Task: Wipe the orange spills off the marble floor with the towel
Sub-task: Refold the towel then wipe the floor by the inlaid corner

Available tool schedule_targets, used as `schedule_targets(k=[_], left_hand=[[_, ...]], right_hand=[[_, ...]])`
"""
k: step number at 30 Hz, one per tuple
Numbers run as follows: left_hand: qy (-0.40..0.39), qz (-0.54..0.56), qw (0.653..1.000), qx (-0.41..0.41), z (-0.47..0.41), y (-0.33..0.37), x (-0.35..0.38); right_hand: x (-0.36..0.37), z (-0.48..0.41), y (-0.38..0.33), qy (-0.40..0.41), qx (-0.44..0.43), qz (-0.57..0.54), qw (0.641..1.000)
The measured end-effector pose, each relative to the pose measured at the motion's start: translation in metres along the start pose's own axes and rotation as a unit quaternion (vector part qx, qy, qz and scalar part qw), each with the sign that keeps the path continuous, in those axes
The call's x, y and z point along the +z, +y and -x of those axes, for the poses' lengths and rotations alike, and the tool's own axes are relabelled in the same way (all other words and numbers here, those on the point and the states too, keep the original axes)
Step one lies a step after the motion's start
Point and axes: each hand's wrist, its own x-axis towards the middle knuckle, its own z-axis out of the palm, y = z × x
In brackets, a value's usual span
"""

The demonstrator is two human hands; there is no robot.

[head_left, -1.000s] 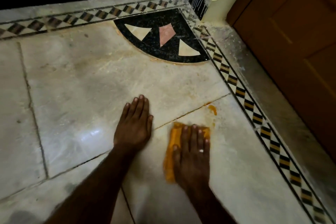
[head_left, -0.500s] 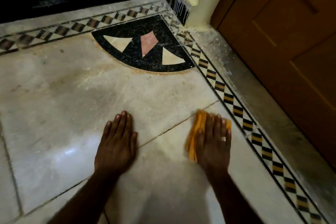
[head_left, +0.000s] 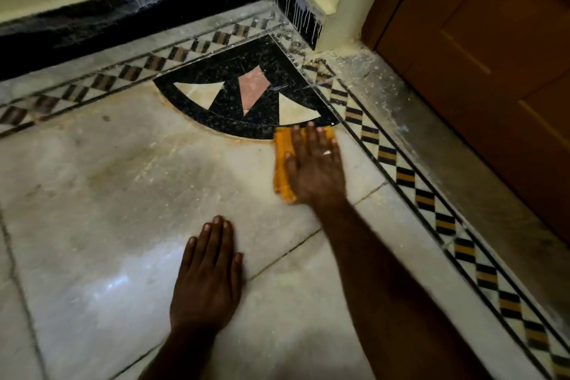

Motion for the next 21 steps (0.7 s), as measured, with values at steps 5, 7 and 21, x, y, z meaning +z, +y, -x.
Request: schedule_targets(k=[5,7,21], left_hand=[[0.005,0.001,1.000,0.003,0.002,0.002,0.001],[0.005,-0.003,1.000,-0.005,0.000,0.003,-0.001],[-0.020,-0.005,0.999,-0.032,-0.001,0.002,0.002]], right_hand=[[-0.003,0.065,0.070,0.027,0.133,-0.025,0.990],[0.006,0.112,0.063,0.029,0.162,-0.032,0.986],[0.005,-0.006,-0.049,0.007,-0.044,-0.021,0.999]])
